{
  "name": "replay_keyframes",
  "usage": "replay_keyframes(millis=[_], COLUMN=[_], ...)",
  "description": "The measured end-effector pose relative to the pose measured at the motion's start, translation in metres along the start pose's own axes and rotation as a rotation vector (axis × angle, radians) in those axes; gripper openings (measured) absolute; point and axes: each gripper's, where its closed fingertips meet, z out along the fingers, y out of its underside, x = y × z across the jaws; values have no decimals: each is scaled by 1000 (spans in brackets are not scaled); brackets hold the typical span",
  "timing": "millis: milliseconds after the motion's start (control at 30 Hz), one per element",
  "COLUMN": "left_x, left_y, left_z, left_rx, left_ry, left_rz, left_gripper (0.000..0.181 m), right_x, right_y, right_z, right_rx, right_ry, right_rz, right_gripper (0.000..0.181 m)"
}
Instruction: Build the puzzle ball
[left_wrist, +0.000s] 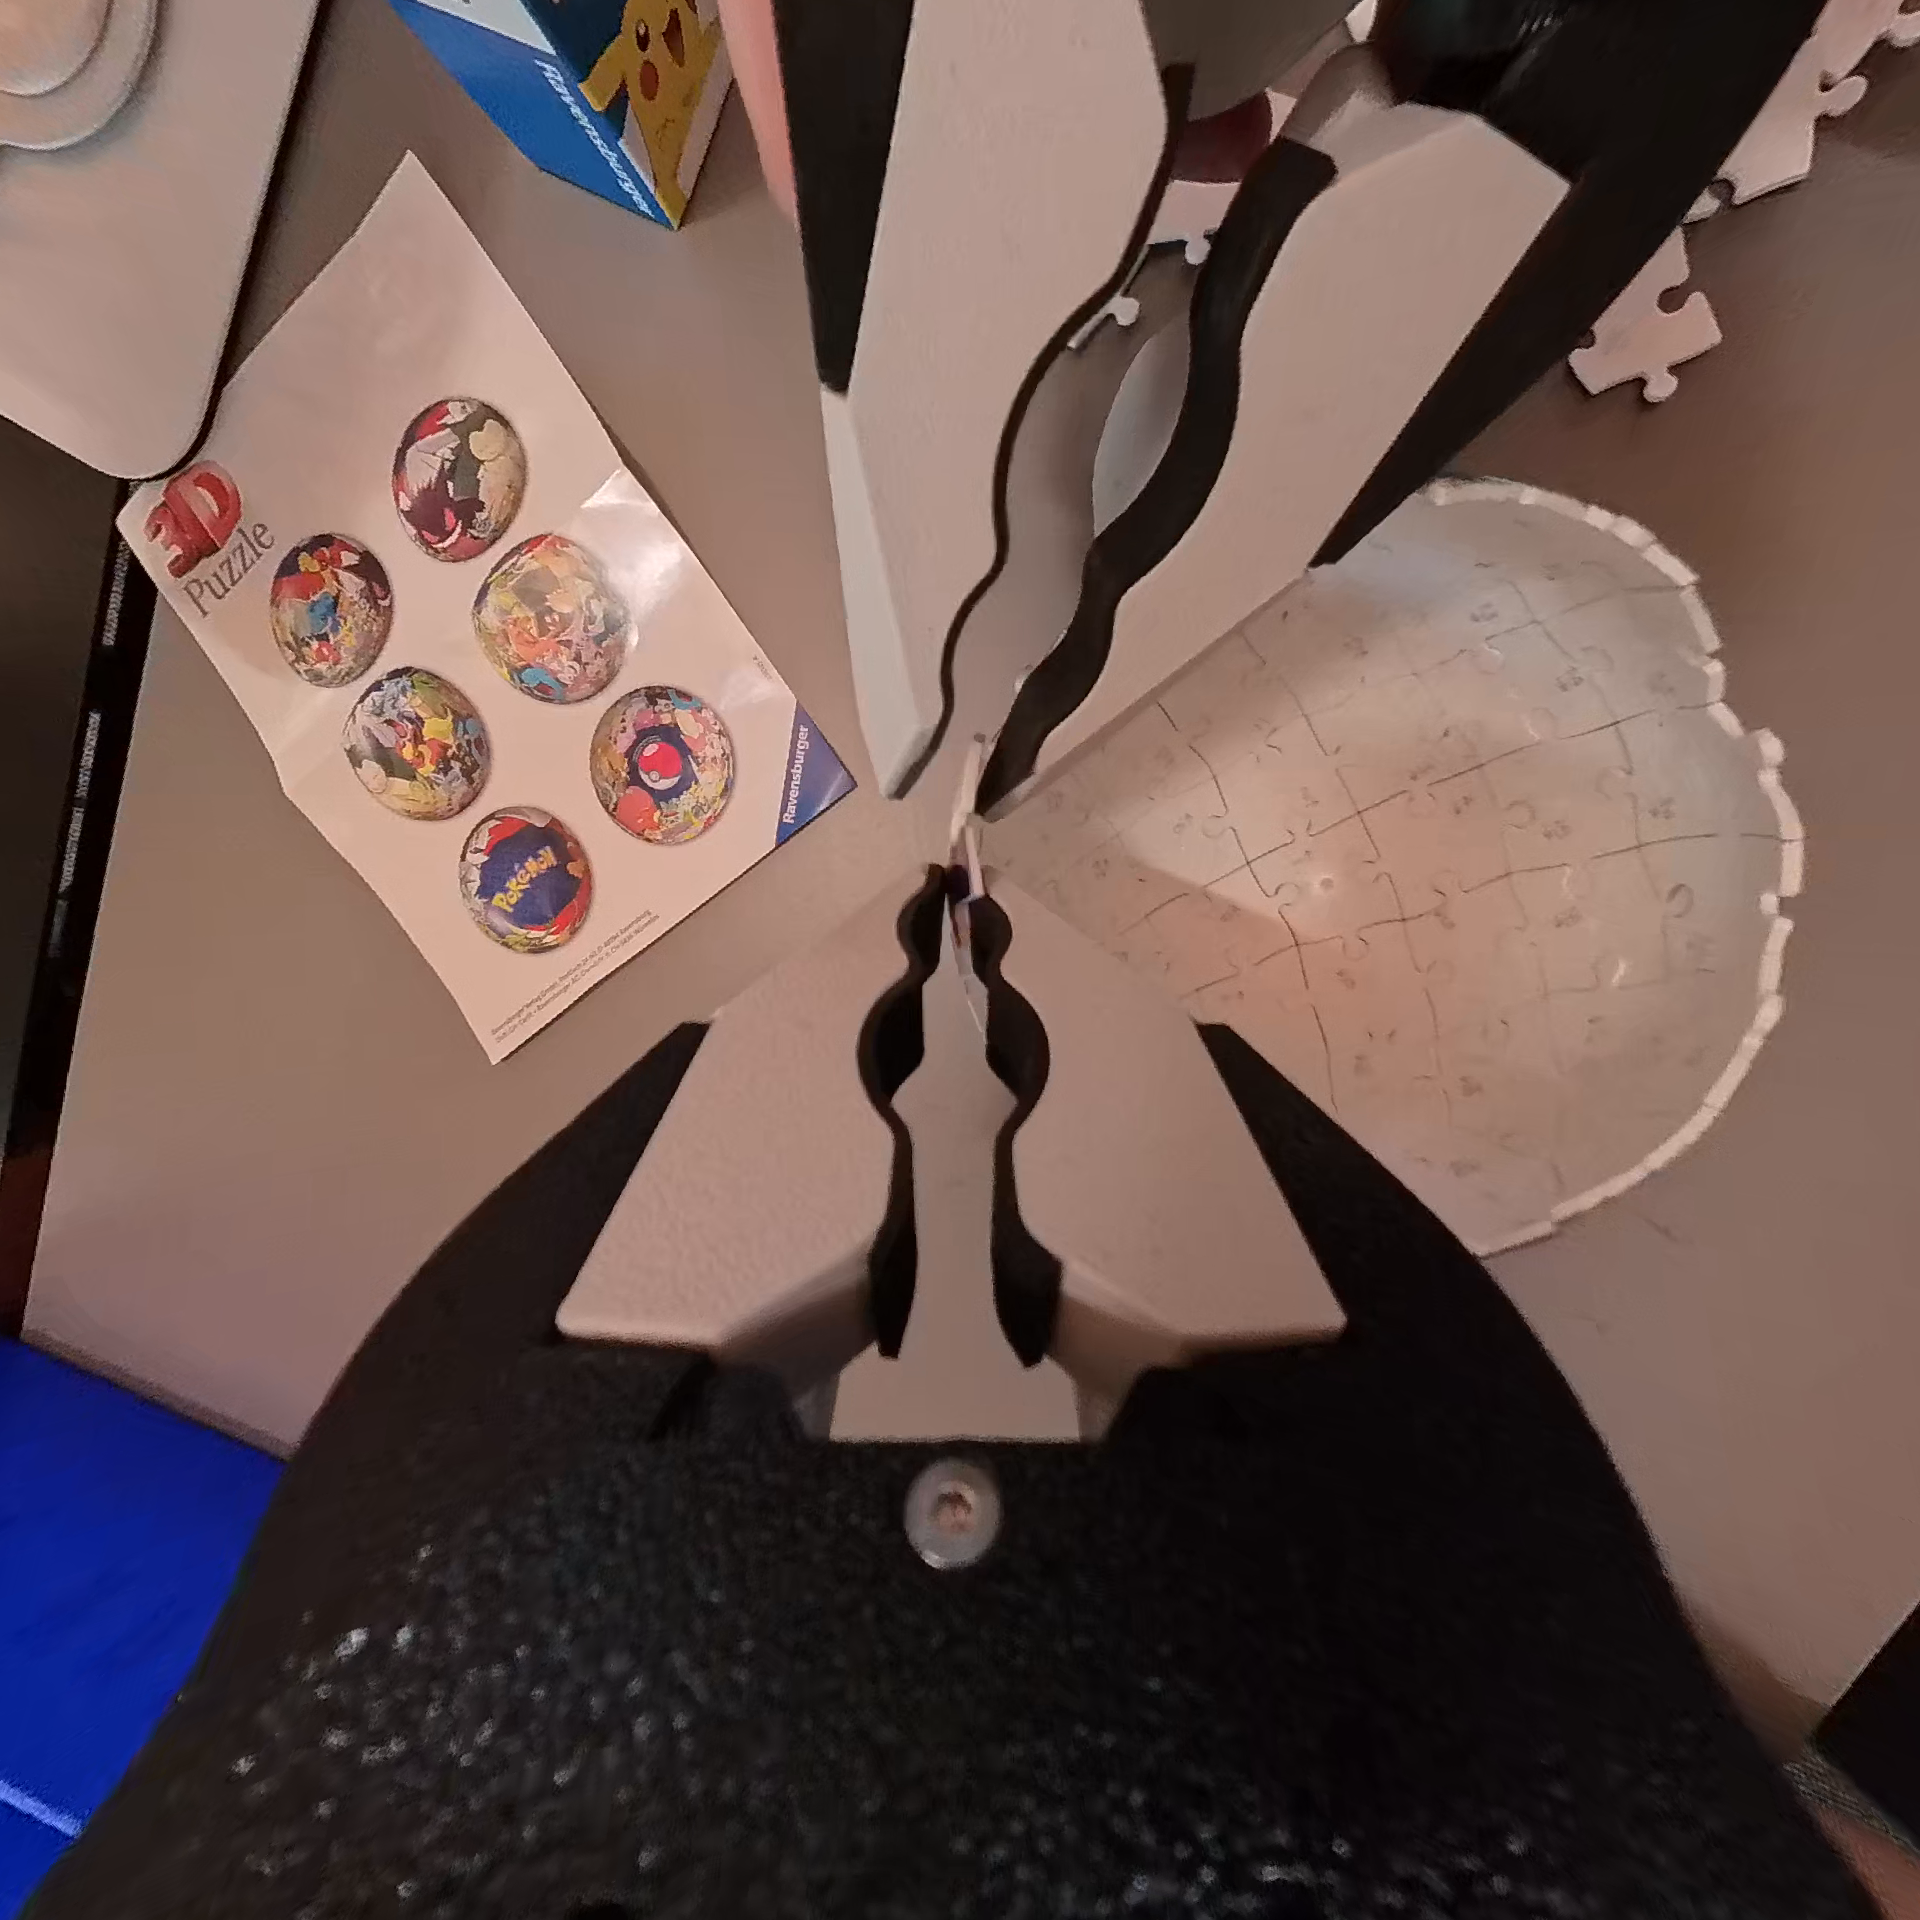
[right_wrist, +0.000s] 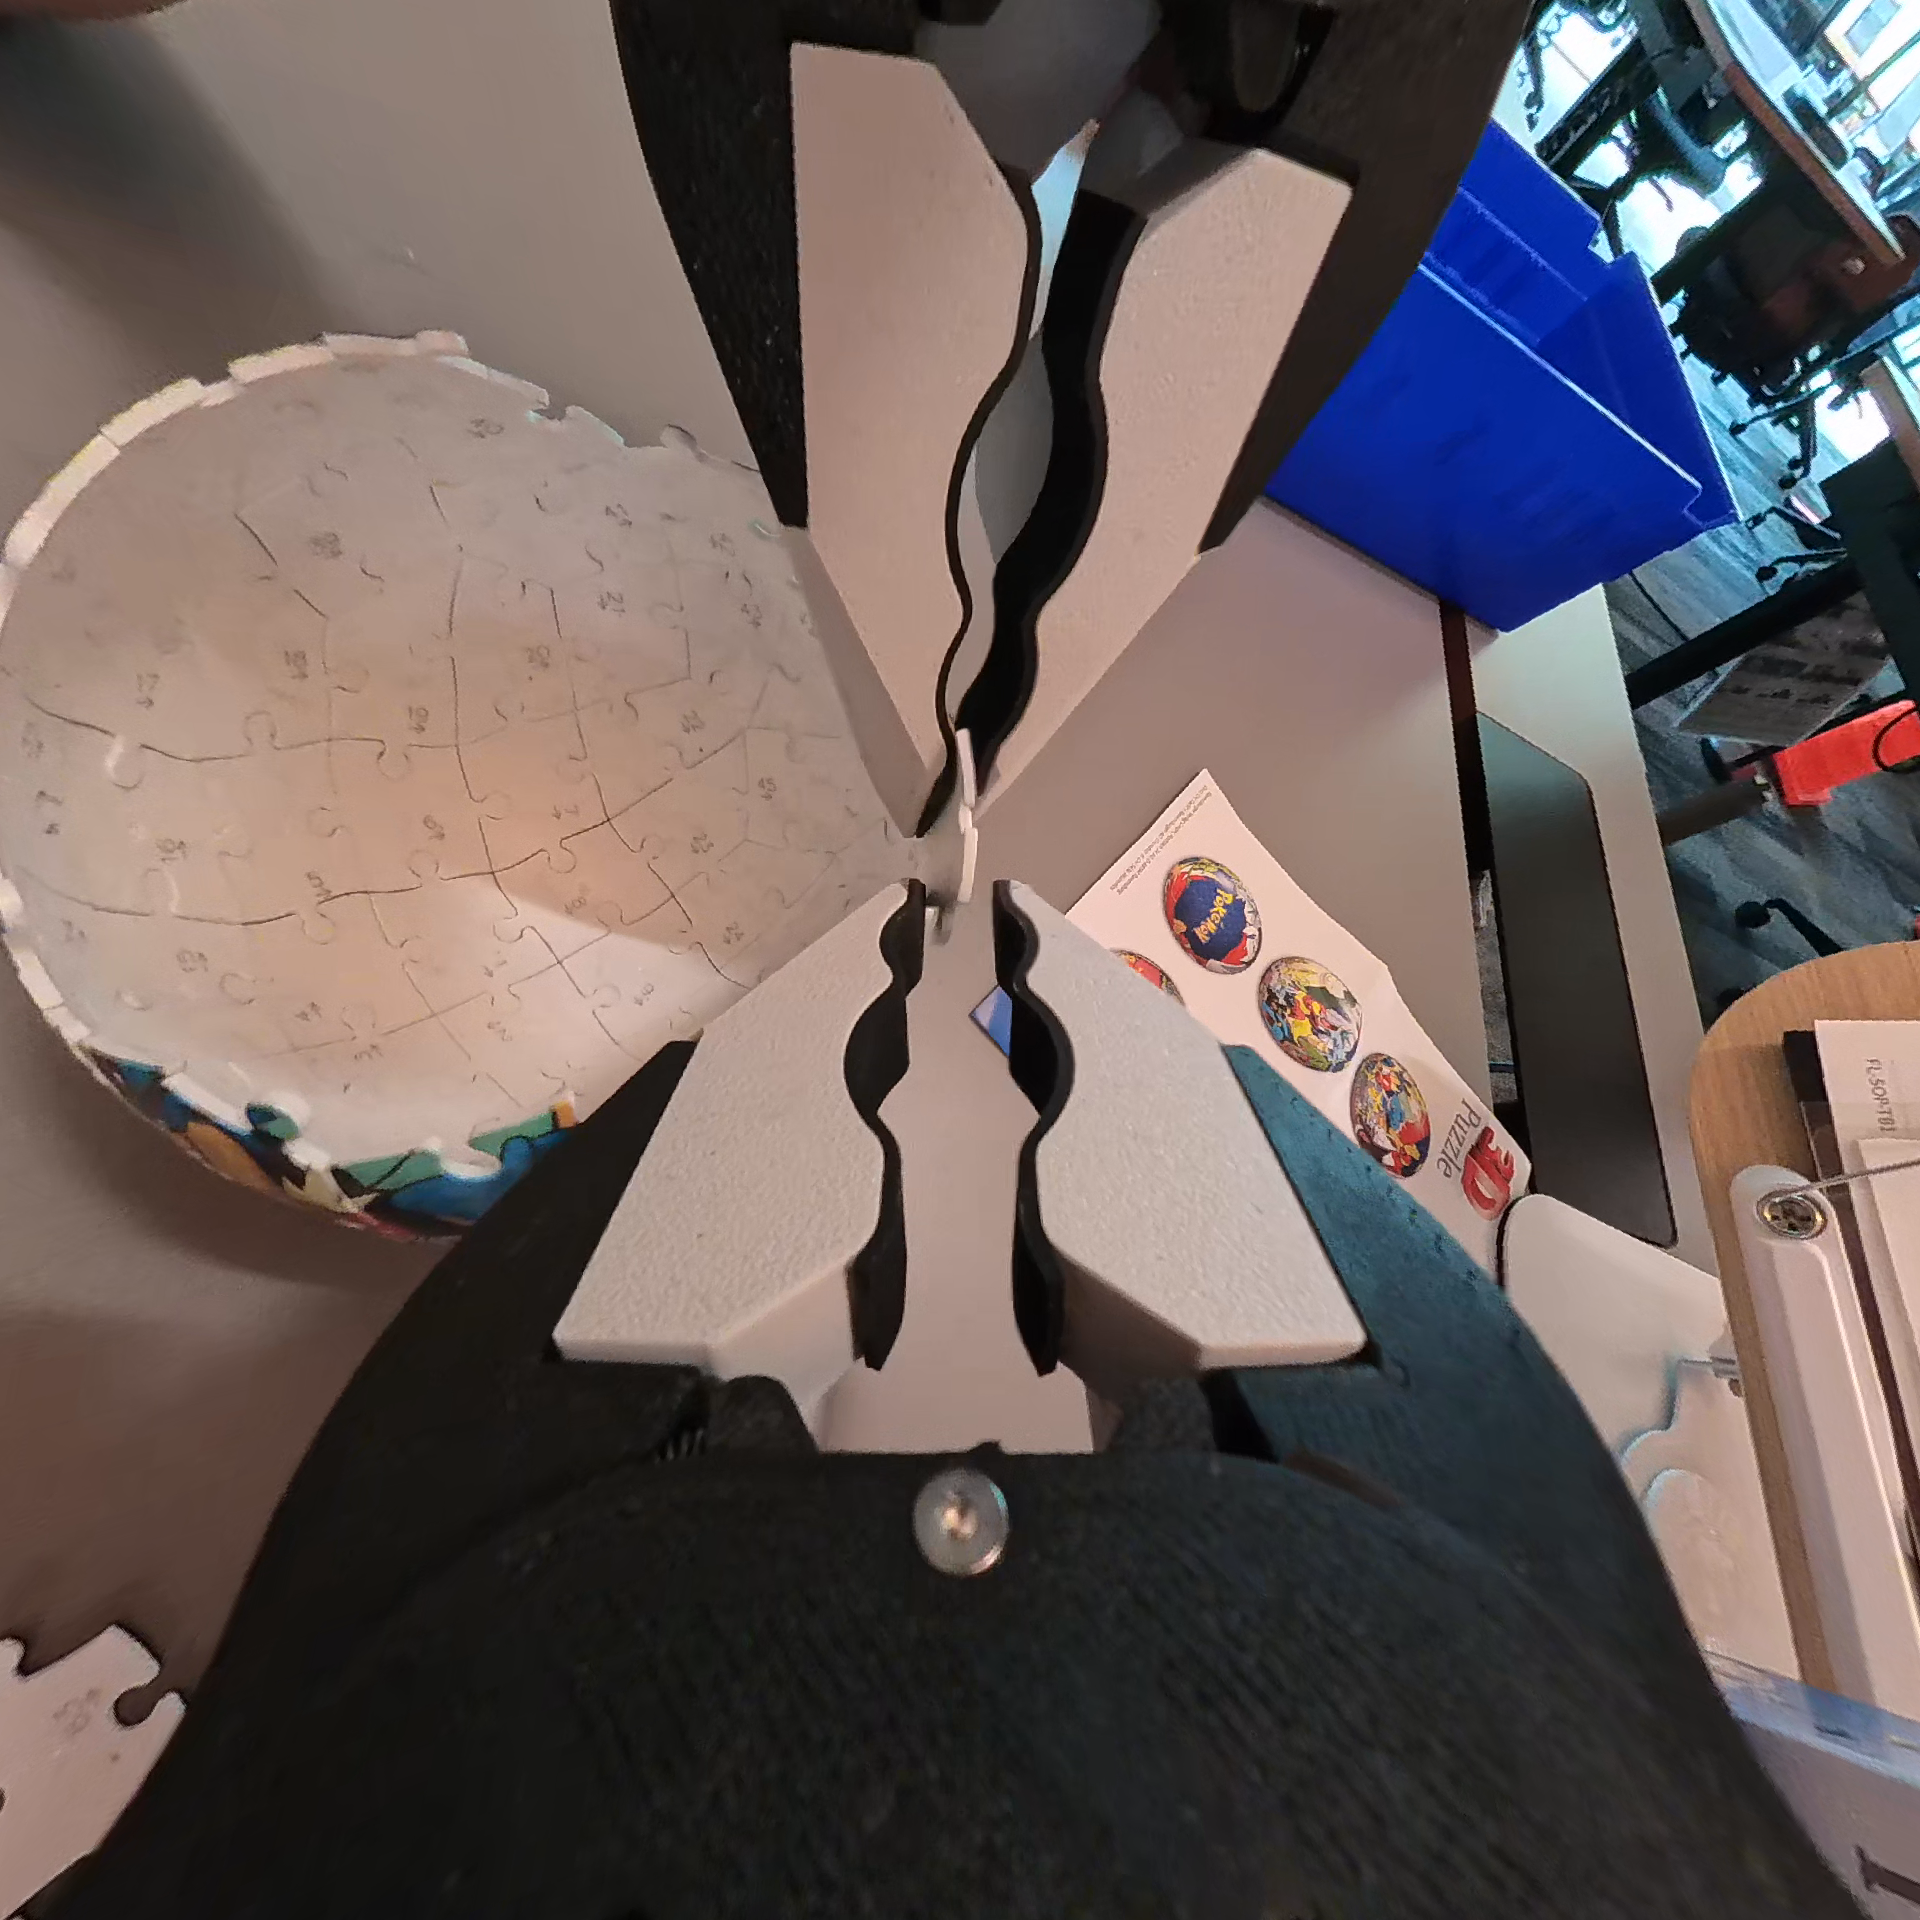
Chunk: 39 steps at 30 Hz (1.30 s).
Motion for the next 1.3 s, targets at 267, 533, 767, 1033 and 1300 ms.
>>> replay_keyframes(millis=[267,533,767,1033,1300], left_x=[0,0,-1,-1,-1], left_y=[1,2,2,2,3], left_z=[-2,-2,-2,-3,-3], left_rx=[-14,-15,-17,-18,-33], left_ry=[-20,-22,-28,-39,-58], left_rz=[12,10,17,28,41], left_gripper=[5,1,1,0,1], right_x=[1,-2,-1,-2,-1], right_y=[-2,-4,-4,-4,-4], right_z=[2,3,4,3,3], right_rx=[4,7,11,13,11], right_ry=[15,-2,-3,-2,20], right_rz=[-18,-29,-23,-35,-90], right_gripper=[14,6,5,6,6])
